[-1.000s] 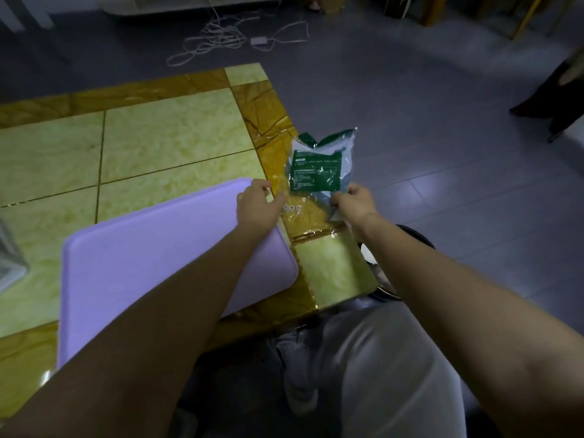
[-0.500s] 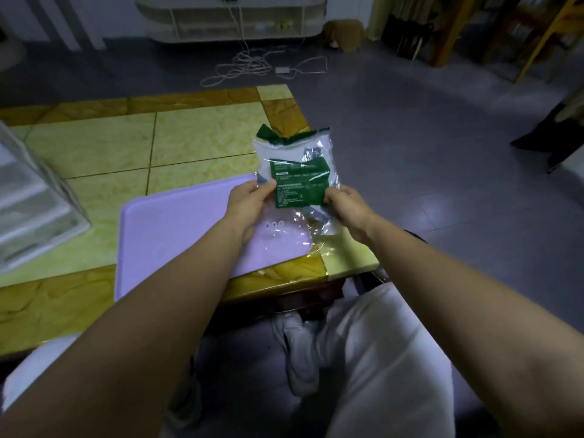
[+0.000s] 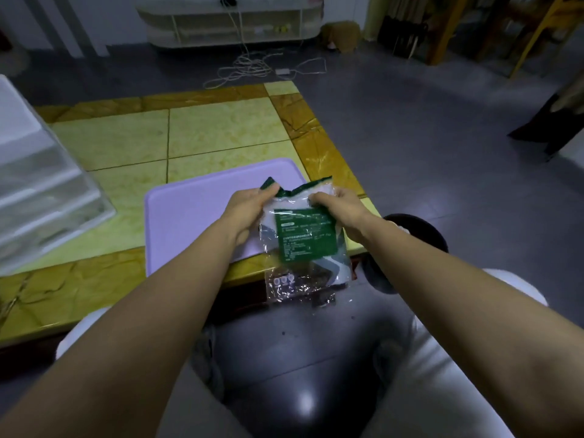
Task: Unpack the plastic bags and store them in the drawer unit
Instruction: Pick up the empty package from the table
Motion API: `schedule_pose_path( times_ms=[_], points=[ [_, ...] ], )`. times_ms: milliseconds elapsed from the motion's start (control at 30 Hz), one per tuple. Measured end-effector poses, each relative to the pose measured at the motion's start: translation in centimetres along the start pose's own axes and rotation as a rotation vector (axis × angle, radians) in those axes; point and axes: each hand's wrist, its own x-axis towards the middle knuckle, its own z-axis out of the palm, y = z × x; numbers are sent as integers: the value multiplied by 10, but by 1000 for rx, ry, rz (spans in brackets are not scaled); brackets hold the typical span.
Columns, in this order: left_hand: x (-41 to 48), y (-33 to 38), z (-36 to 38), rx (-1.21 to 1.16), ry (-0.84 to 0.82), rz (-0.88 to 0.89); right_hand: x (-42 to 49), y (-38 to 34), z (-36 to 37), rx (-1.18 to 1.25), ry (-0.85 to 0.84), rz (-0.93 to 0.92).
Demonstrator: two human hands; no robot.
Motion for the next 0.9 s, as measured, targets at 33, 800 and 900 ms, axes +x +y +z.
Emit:
schedule_pose_path(
  times_ms=[33, 800, 900],
  points=[
    [1, -1, 7, 8, 63, 11, -1, 4, -4, 8, 6, -31],
    [33, -19, 209, 250, -46, 89, 12, 83, -199, 69, 623, 149],
    [44, -27, 249, 462, -36, 251, 30, 113, -230, 56, 697, 232]
  ],
)
